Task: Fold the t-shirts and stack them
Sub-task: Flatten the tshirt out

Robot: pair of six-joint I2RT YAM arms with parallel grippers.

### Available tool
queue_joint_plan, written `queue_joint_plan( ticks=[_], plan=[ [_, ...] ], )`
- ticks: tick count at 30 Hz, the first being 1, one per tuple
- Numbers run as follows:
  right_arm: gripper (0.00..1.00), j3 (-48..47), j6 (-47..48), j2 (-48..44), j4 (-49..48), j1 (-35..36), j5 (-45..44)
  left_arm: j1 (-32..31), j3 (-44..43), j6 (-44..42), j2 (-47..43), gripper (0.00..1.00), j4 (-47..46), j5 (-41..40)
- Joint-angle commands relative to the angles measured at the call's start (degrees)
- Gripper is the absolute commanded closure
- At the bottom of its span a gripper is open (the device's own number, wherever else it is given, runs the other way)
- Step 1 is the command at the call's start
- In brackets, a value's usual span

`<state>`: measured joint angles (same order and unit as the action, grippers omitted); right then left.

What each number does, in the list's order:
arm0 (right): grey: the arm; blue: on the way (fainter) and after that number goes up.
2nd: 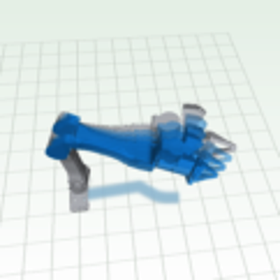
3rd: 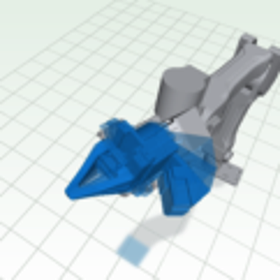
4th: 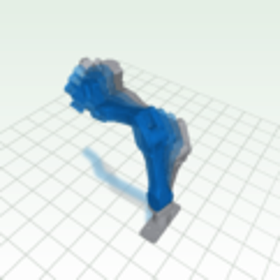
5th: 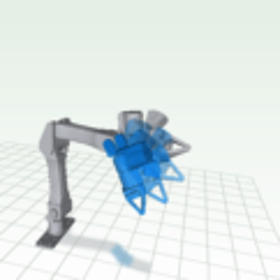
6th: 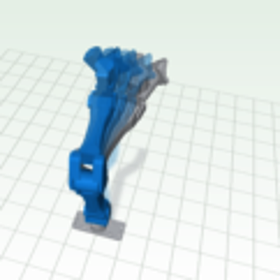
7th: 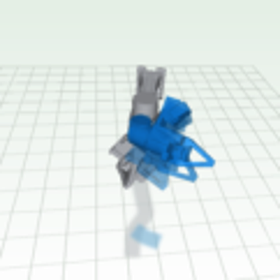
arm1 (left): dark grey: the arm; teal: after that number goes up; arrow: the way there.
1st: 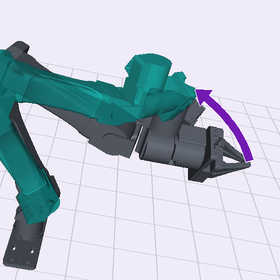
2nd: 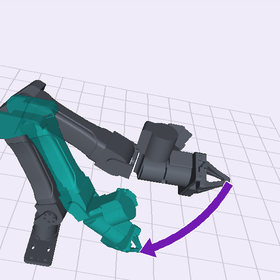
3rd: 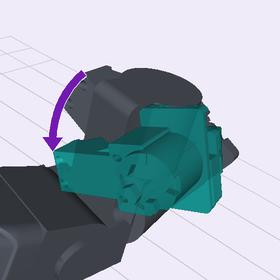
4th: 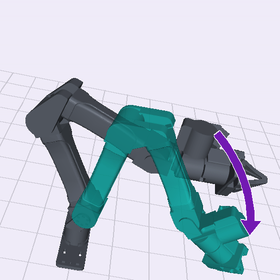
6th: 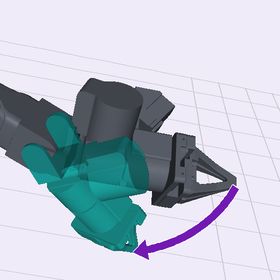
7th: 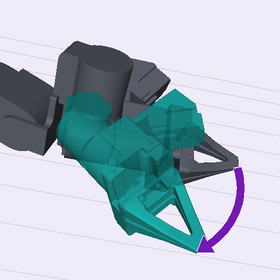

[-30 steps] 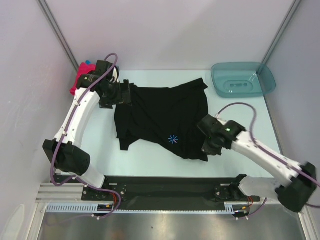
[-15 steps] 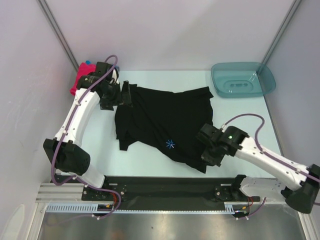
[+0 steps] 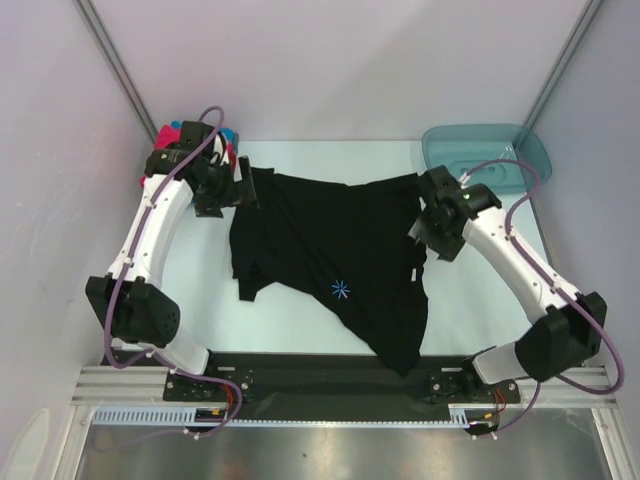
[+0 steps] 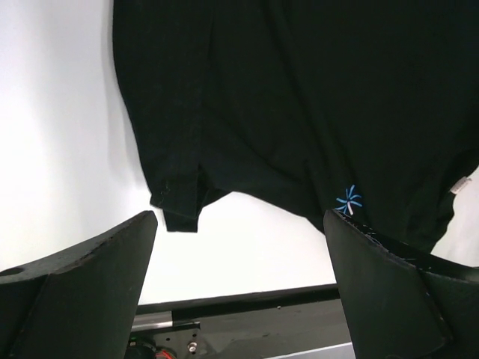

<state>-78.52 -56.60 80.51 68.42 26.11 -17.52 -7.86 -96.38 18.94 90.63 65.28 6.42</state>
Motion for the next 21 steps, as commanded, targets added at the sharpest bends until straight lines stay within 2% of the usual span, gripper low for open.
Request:
queue_joint_plan(
  ticks=[1, 3, 8, 11, 16, 21],
  plan=[
    [0.35, -3.12, 16.06, 7.17, -14.76, -7.20, 7.89, 0.47, -3.11, -1.10, 2.44, 0.00, -2.43, 3.07],
    [0.35, -6.62, 19.15, 12.01, -16.39, -9.49, 10.57, 0.65, -5.30, -0.66, 5.25, 0.00, -3.04, 5.35],
    [0.34, -26.21, 26.00, 31.32, -16.48, -10.90, 10.84, 0.65, -11.97, 0.48, 11.66, 0.00, -3.75, 6.68],
    [0.34, -34.67, 27.41, 39.08, -16.47, -11.87, 9.61, 0.74, -16.80, 0.84, 15.88, 0.00, -3.31, 5.98],
    [0.34, -44.95, 27.33, 47.18, -16.75, -14.77, 10.49, 0.83, -22.27, 0.92, 20.19, 0.00, -2.61, 5.19],
    [0.34, -56.91, 28.65, 53.96, -9.11, -16.88, 7.77, 0.83, -23.07, 1.19, 20.46, 0.00, -2.61, 5.45]
  ],
)
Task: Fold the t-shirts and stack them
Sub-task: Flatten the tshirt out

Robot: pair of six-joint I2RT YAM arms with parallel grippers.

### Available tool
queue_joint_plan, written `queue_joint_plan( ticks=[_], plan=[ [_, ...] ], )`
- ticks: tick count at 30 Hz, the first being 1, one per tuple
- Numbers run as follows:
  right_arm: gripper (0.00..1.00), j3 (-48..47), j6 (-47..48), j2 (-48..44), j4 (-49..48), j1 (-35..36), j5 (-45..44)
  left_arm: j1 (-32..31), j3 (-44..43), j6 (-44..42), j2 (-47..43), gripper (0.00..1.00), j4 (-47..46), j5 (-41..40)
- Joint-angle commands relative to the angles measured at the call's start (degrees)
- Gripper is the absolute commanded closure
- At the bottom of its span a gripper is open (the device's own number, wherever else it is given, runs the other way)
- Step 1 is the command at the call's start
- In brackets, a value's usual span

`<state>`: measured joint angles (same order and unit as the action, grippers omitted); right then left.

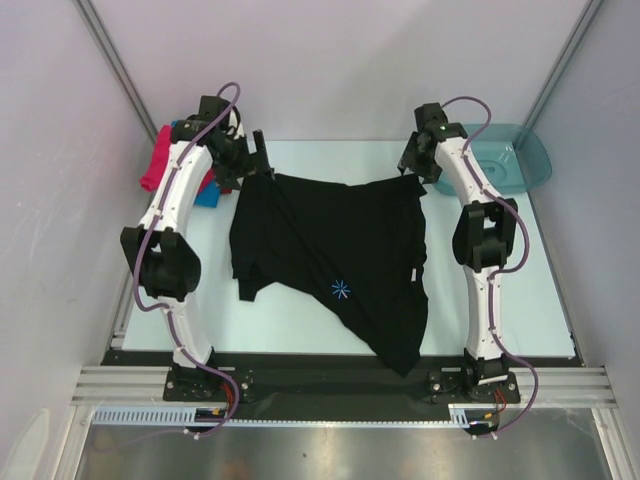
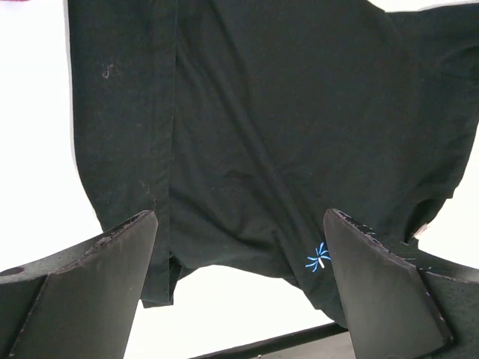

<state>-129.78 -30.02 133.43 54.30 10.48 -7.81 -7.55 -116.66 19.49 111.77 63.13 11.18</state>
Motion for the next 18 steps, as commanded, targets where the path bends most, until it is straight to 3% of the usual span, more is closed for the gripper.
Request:
queue_joint_plan(
  ticks=[1, 4, 7, 18],
  plan=[
    [0.34, -5.05, 2.42, 0.52, 5.37, -1.34, -2.99, 0.43, -2.78, 0.64, -0.76, 0.00, -0.47, 0.60],
    [0.33, 1.00, 3.39, -3.68, 2.31, -1.78, -5.89, 0.43, -2.26, 0.55, -0.76, 0.00, -0.38, 0.25],
    [0.34, 4.87, 3.39, -5.10, -0.34, -3.09, -2.76, 0.43, -1.90, 0.55, -0.06, 0.00, -0.64, 0.68],
    [0.34, 3.30, 4.09, -0.28, -0.95, -3.01, 2.71, 0.43, -4.63, 0.29, 5.22, 0.00, -0.12, -0.81]
  ],
)
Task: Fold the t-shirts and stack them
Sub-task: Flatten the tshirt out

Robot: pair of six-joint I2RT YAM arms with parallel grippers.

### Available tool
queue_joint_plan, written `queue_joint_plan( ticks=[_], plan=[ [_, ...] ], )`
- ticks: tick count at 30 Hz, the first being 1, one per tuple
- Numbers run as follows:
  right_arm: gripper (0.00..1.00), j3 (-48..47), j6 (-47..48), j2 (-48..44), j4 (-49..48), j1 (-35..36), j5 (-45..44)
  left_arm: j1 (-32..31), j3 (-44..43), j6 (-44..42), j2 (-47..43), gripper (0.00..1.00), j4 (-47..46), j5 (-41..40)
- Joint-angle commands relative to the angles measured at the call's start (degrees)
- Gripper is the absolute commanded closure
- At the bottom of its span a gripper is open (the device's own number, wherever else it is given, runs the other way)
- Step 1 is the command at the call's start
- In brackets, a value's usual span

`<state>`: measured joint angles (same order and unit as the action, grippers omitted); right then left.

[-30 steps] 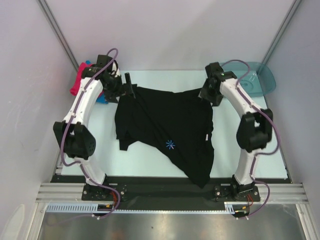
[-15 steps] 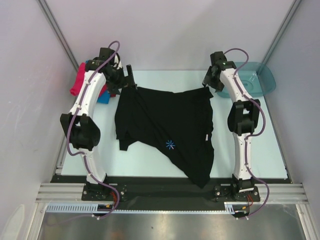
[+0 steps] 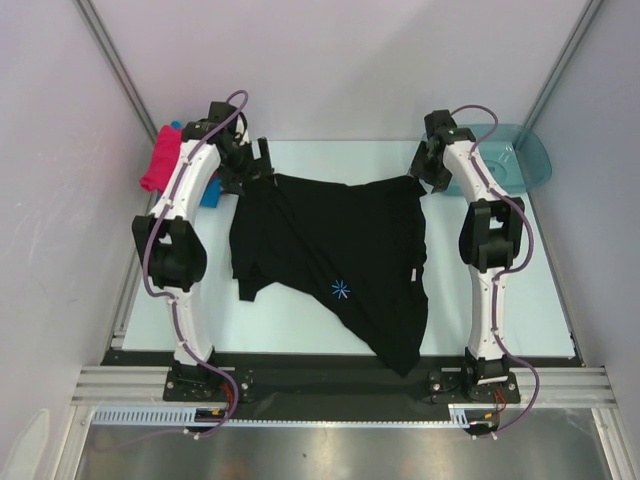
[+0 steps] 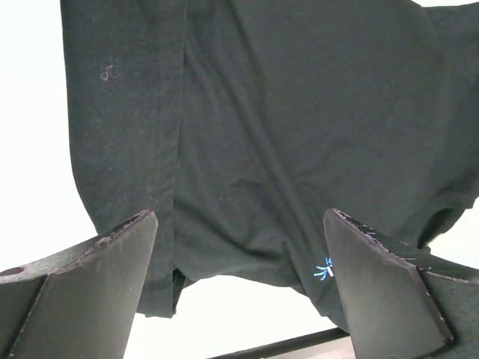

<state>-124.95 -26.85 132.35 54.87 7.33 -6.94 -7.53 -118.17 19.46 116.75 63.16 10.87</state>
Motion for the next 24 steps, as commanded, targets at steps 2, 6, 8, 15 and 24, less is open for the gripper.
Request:
queue_joint_plan(
  ticks=[2, 6, 8, 15, 24],
  plan=[
    [0.34, -1.44, 0.75, 1.50, -1.61, 0.14, 2.54, 0.41, -3.03, 0.31, 0.67, 0.00, -0.31, -0.68],
    [0.35, -1.18, 0.83, 3.26, -3.53, 0.23, 5.08, 0.41, -3.03, 0.31, 1.55, 0.00, -0.40, -1.12],
    [0.35, -1.53, 0.75, 4.22, -4.24, 0.23, 5.62, 0.41, -3.90, 0.40, 2.78, 0.00, -0.67, -0.86],
    [0.35, -5.39, 1.98, 8.09, -7.94, 0.31, 6.41, 0.41, -7.86, 1.10, 8.05, 0.00, -0.84, -0.33],
    [0.35, -12.52, 3.21, 12.40, -7.15, -0.47, 9.48, 0.41, -12.43, 1.28, 13.32, 0.00, -1.02, -4.01]
  ],
)
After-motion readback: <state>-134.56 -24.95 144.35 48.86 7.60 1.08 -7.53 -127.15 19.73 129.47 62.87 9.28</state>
